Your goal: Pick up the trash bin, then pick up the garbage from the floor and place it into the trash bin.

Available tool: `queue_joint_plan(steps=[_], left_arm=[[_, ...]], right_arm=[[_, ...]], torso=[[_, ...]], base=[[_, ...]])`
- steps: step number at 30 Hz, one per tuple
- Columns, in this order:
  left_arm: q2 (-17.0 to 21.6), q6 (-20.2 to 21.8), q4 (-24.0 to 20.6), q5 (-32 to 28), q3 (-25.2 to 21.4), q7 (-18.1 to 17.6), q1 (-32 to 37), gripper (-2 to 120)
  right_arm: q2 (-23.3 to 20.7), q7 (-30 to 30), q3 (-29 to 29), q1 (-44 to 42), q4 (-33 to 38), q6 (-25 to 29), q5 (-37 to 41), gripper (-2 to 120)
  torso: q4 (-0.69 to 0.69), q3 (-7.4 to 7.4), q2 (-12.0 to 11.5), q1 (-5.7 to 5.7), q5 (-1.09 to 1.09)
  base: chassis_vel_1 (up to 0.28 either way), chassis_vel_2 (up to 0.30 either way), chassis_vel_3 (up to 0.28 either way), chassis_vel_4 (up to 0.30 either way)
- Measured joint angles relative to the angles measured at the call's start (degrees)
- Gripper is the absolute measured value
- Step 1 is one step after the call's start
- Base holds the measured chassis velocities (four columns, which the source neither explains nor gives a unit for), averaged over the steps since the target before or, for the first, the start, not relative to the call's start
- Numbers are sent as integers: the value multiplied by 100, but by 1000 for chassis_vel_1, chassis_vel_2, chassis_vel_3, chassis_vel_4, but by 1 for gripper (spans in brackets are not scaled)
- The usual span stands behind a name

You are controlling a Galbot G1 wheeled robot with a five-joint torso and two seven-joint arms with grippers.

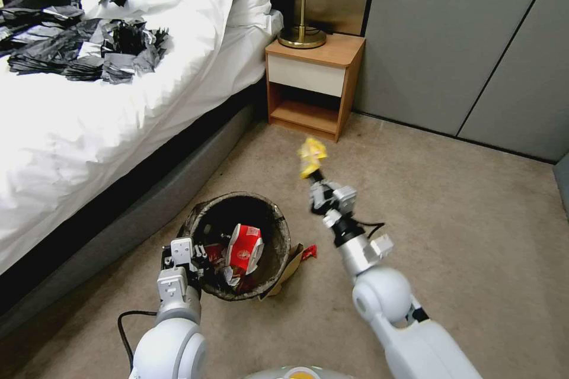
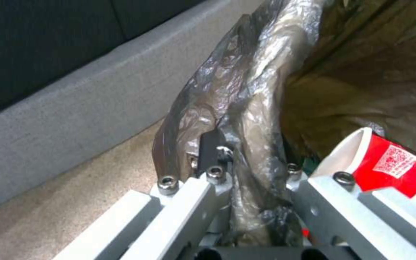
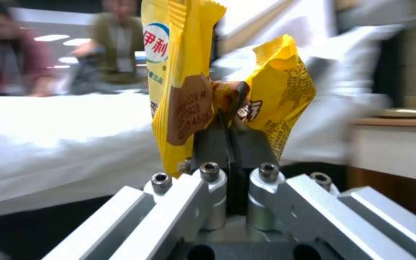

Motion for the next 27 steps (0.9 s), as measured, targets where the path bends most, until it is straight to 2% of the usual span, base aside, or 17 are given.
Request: queue_joint_plan(steps=[1, 2, 5, 11, 25, 27], left_arm=[[14, 0, 2, -1, 10, 0, -4, 2], [14, 0, 2, -1, 10, 0, -4, 2], [53, 1, 5, -7, 30, 0, -4, 2], [67, 7, 5, -8, 56, 1, 8, 2], [72, 38, -121, -14, 91, 0, 56, 2], [75, 39, -129, -18, 88, 1, 58, 2]], right_arm=[[-137, -162, -342, 11, 8, 77, -48, 0], [-137, -162, -342, 11, 8, 77, -48, 0], [-394, -266, -910, 229, -202, 128, -186, 0], [-480, -271, -1460, 512, -555, 120, -294, 0], [-215, -136, -1613, 737, -1571, 72, -374, 0], [-184, -115, -1582, 738, -1644, 67, -419, 7]], torso=[[-1, 0, 0, 0, -1], [-1, 0, 0, 0, -1], [0, 0, 0, 0, -1], [0, 0, 0, 0, 0], [-1, 0, 0, 0, -1], [0, 0, 0, 0, 0]], base=[[0, 0, 0, 0], [0, 0, 0, 0], [0, 0, 0, 0], [0, 0, 0, 0], [0, 0, 0, 0], [0, 0, 0, 0]])
